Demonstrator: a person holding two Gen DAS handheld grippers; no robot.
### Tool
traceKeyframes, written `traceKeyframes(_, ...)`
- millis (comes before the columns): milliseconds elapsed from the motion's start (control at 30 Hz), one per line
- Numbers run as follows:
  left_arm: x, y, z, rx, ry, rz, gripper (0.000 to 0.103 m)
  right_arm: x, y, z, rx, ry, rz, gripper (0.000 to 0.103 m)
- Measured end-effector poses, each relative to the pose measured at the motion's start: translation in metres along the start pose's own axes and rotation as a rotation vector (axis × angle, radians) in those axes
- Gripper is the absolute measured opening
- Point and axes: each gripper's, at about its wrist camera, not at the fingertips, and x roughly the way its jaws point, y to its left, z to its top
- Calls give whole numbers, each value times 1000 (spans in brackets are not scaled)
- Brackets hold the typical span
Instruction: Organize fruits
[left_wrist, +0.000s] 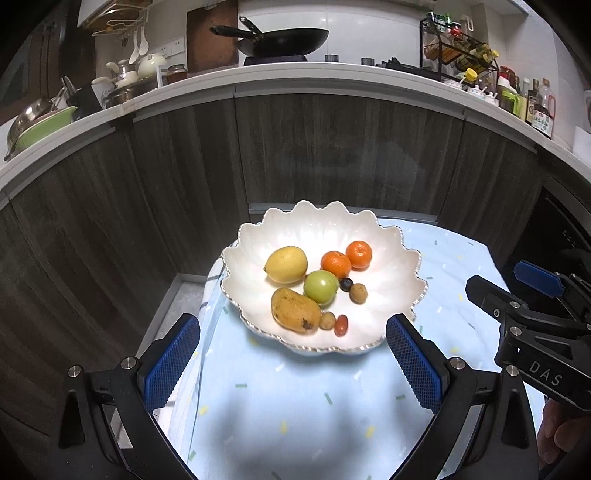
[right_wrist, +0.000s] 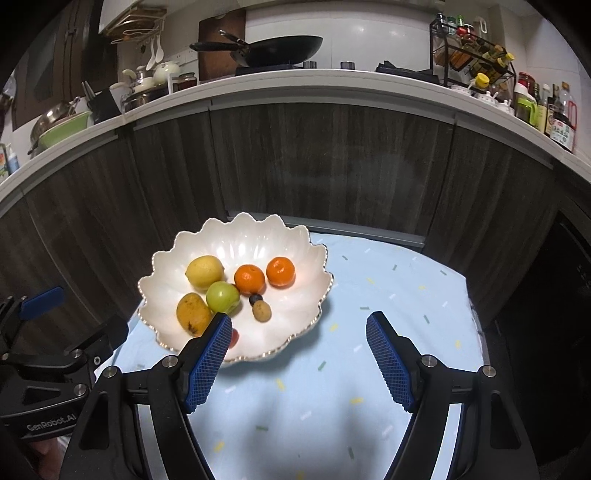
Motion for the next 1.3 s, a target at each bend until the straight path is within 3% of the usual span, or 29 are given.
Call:
traceKeyframes(833, -83, -16, -43, 17, -46, -28, 103, -89, -16, -54, 81, -34, -74, 76)
traceKeyframes(1300, -108, -17, -76, 9, -12, -7, 103, -117, -18, -90, 117, -25, -125, 76)
